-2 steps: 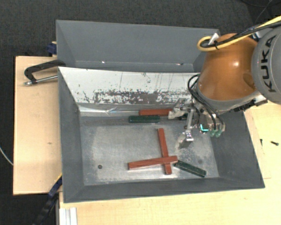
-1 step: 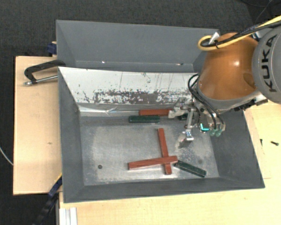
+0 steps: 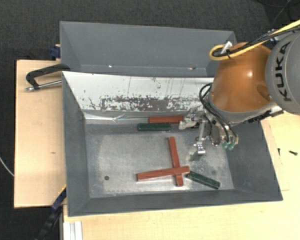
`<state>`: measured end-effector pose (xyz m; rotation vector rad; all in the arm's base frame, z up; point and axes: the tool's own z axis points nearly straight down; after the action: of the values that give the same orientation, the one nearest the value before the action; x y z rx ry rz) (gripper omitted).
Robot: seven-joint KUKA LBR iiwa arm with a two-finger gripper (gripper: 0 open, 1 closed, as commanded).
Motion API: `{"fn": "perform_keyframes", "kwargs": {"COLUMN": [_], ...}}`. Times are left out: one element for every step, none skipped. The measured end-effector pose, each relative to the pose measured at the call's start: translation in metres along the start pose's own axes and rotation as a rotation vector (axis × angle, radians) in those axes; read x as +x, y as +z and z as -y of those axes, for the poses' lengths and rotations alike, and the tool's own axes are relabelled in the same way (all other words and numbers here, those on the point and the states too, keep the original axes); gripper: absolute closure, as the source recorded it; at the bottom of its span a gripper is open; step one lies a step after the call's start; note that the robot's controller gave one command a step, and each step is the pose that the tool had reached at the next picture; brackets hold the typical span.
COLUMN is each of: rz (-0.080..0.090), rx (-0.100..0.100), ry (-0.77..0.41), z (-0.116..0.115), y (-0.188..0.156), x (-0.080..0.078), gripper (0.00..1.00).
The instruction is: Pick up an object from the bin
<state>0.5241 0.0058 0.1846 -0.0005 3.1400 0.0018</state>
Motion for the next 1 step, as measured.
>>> {"fn": "perform_keyframes", "kwargs": {"rz": [0.006], "rx": [0.0], "ry": [-0.003], "z": [-0.0011], "y": [0.0513], "x": [-0.0046], "gripper": [0.0]}}
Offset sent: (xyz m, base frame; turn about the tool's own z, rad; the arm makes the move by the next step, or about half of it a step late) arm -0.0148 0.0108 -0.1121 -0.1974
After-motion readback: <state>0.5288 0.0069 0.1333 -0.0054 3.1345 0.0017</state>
